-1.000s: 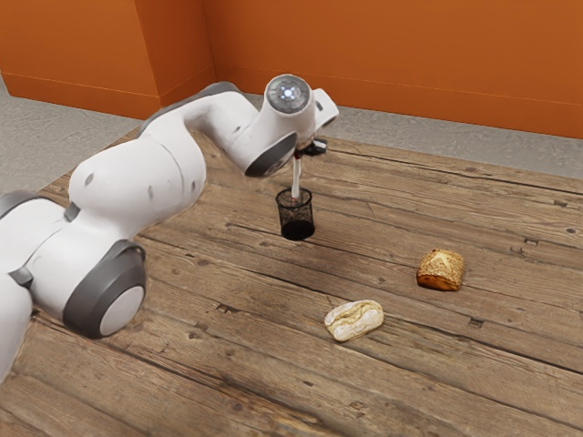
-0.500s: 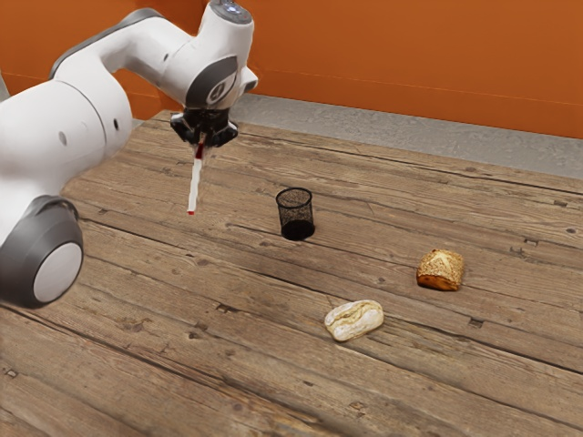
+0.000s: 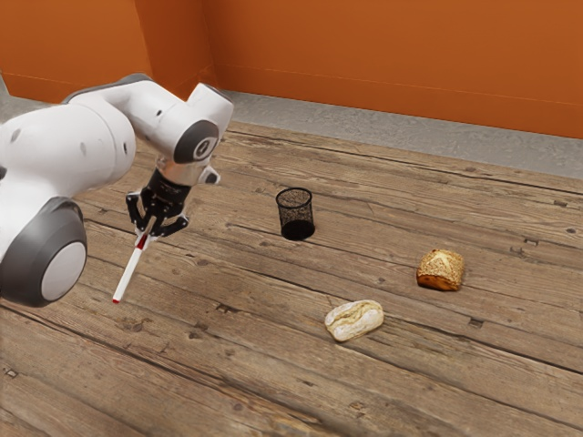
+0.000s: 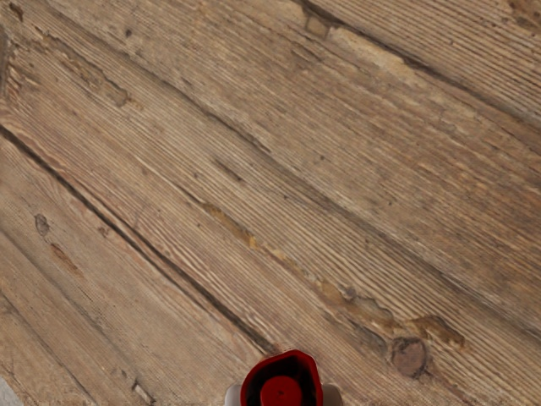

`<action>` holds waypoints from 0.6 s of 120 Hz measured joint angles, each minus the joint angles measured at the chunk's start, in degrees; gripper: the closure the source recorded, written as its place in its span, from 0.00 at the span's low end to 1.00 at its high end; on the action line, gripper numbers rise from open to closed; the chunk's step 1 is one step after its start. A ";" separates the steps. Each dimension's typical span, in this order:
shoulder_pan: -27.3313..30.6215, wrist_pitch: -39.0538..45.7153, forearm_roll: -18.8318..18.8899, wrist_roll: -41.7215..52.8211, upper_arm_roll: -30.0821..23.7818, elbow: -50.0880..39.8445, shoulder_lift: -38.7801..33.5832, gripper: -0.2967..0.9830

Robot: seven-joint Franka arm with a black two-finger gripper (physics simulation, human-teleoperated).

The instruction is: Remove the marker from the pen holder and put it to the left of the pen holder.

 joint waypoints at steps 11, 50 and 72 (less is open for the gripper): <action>-0.06 -0.48 0.10 1.87 0.13 -1.33 1.10 0.85; -0.41 1.52 -0.07 6.81 -0.18 -1.58 6.06 0.85; -0.83 2.92 -1.67 8.13 -0.53 -1.37 6.81 0.74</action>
